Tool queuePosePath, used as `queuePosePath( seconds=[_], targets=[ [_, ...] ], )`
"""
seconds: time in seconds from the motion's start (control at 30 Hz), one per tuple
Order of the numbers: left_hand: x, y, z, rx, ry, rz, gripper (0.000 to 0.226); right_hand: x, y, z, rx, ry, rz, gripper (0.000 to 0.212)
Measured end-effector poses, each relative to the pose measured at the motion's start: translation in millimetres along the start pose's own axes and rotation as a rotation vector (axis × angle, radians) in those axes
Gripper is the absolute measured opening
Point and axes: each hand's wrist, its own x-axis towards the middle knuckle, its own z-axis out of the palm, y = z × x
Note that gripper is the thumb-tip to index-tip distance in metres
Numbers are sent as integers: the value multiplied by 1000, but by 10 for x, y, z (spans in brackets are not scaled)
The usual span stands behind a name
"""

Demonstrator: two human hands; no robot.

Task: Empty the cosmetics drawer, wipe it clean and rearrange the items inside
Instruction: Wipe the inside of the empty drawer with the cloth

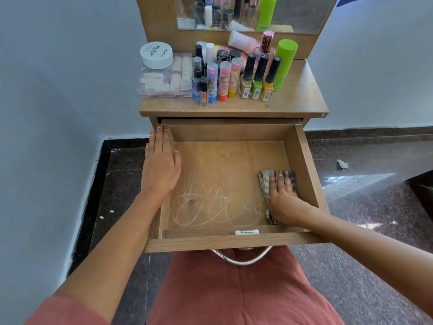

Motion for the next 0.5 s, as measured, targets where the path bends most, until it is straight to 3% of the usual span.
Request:
queuePosePath(
  seconds=[0.27,0.5],
  targets=[
    [-22,8,-35,-75,-47,12,53,392,0,-223,55,114,0,60],
    [-11,-2,-30,-65,-44,3,53,607,15,-396,274,212,-40,60]
  ],
)
